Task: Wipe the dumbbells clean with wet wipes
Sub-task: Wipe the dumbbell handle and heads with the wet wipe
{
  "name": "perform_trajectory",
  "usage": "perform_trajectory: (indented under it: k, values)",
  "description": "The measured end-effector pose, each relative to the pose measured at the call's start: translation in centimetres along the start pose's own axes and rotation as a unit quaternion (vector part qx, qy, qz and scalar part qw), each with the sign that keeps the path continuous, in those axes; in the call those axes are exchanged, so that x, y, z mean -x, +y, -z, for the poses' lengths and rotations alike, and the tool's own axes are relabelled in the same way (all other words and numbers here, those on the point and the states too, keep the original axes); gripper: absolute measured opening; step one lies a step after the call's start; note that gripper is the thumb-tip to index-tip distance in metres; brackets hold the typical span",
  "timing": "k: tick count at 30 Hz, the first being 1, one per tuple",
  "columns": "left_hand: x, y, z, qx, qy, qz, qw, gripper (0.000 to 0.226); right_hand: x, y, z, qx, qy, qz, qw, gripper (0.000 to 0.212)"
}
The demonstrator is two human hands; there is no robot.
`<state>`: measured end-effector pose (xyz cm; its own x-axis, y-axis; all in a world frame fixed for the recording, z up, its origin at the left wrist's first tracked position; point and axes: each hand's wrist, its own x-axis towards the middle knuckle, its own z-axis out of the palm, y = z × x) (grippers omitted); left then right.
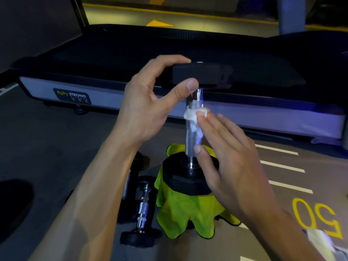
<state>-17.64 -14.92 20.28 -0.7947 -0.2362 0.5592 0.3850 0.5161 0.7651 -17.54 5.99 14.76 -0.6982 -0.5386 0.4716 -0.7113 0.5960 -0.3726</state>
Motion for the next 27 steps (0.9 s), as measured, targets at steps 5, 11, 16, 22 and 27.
perform_trajectory:
  k: [5, 11, 16, 22, 27]
  values:
    - [0.2, 0.1, 0.3, 0.029, -0.009, 0.001, 1.000, 0.038, 1.5, 0.1, -0.1, 0.005, -0.053, 0.004, 0.999, 0.055]
    - [0.1, 0.0, 0.3, 0.037, -0.011, 0.009, 0.999, 0.037, 3.1, 0.2, 0.7, 0.012, -0.122, -0.004, 0.992, 0.058]
    - [0.2, 0.3, 0.5, 0.045, -0.019, 0.020, 0.999, 0.037, 3.0, 0.3, 0.5, -0.019, -0.127, -0.021, 0.992, 0.059]
    - [0.9, 0.8, 0.3, 0.049, -0.007, 0.039, 0.998, 0.034, 4.5, 0.6, 0.7, 0.008, -0.126, -0.001, 0.992, 0.057]
    - [1.1, 1.4, -0.3, 0.031, 0.016, 0.044, 0.998, 0.049, 4.9, 0.3, 0.0, 0.001, -0.135, -0.012, 0.991, 0.058]
